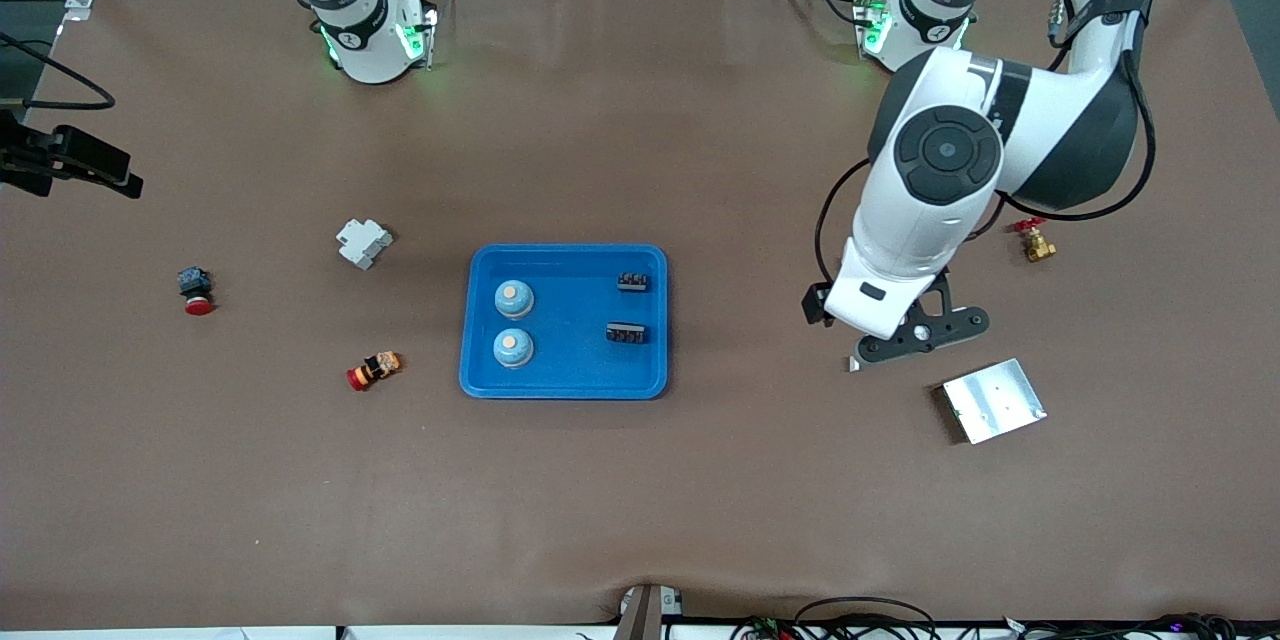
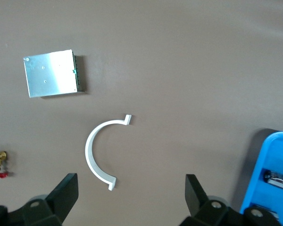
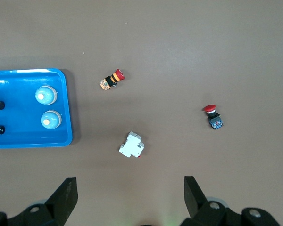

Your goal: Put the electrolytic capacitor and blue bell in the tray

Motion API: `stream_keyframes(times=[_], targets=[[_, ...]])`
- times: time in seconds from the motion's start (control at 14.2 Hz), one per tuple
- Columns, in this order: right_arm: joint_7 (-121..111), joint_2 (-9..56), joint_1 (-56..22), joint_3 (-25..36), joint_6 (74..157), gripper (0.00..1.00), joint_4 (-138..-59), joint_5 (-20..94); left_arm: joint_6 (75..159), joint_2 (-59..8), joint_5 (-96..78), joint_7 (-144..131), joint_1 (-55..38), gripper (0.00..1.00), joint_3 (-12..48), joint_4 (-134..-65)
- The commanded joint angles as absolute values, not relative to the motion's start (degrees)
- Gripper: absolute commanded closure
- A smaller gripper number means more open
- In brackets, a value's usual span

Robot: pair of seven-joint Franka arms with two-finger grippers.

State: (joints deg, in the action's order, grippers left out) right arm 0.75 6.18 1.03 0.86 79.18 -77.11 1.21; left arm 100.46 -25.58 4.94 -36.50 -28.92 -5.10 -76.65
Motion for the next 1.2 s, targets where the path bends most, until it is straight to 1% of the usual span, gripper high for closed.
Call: stream_keyframes(times=[0.0, 0.21, 0.42, 0.71, 0.99, 1.13], targets=[[0.62, 5.45, 1.58, 0.53, 79.1, 0.0, -77.34, 2.11, 101.07, -24.43, 4.66, -30.78, -26.12, 0.0, -4.92, -77.61], [0.62, 5.45, 1.58, 0.53, 79.19, 0.0, -77.34, 2.11, 102.21, -24.43, 4.57, -27.87, -24.44, 0.0, -4.92, -77.61], [0.62, 5.45, 1.58, 0.53, 79.1, 0.0, -77.34, 2.11, 103.36, -24.43, 3.96, -21.73, -20.85, 0.0, -4.75, -77.7], [0.62, 5.45, 1.58, 0.53, 79.1, 0.0, -77.34, 2.11, 102.83, -22.95, 3.25, -16.53, -17.85, 0.0, -4.75, -77.87], [0.62, 5.45, 1.67, 0.53, 79.19, 0.0, -77.34, 2.11, 102.83, -20.57, 0.79, -12.75, -15.12, 0.0, -4.75, -80.41], [0.62, 5.45, 1.67, 0.53, 79.19, 0.0, -77.34, 2.11, 103.36, -18.47, 0.7, -11.35, -14.25, 0.0, -4.75, -83.31]])
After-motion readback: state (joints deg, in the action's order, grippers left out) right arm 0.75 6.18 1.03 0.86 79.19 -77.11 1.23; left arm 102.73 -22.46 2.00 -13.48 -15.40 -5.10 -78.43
